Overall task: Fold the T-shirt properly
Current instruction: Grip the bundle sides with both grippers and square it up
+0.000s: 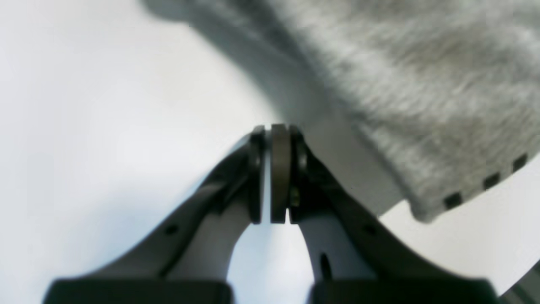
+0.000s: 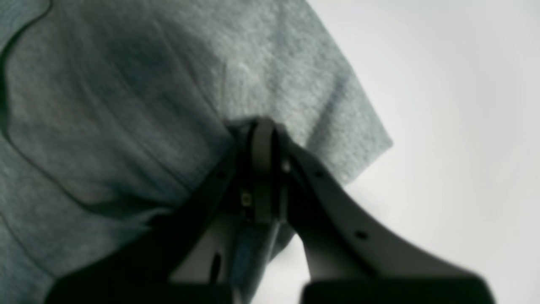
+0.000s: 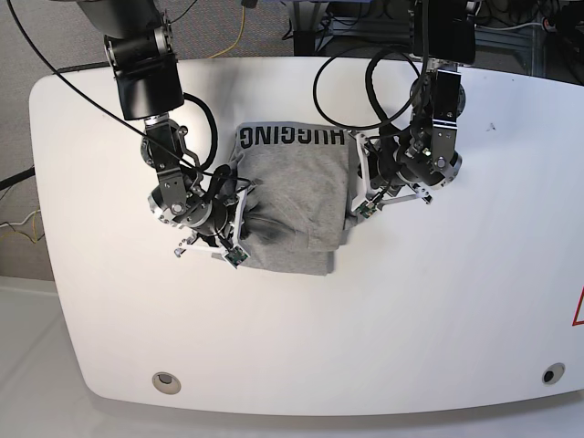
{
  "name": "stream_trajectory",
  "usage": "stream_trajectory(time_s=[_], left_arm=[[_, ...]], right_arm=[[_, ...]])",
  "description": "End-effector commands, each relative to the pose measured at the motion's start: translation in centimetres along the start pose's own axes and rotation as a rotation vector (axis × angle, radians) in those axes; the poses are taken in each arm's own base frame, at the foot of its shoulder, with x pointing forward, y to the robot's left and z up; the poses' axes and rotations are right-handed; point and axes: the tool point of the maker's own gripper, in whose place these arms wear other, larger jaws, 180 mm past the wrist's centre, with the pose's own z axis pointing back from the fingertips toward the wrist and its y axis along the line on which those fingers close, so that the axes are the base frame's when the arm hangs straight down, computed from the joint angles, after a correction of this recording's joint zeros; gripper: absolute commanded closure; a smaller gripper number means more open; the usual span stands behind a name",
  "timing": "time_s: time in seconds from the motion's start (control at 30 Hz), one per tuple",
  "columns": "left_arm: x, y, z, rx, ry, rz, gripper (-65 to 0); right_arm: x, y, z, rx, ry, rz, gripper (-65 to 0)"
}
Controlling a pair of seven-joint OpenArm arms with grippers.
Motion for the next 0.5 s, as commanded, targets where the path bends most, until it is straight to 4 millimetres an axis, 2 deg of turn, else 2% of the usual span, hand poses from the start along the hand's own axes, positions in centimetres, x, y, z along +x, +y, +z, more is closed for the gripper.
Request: stream_trajectory(time_s=[0.0, 0.3, 0.47], left_arm=[[0.6, 0.1, 0.2, 0.008, -0.012, -0.007, -0.8], [1.0, -0.8, 0.0, -0.011, -0.021, -0.003, -0.8], [0.6, -1.0, 0.0, -0.015, 0.005, -0.001, -0.8]], right_arm=[[-2.8, -0.4, 0.1, -0.017, 0.129, 0.033, 0.0], [-2.4, -0.4, 0.1, -0.017, 0.123, 0.029, 0.0], [-0.9, -0.4, -0.1, -0.017, 0.098, 0.027, 0.0]])
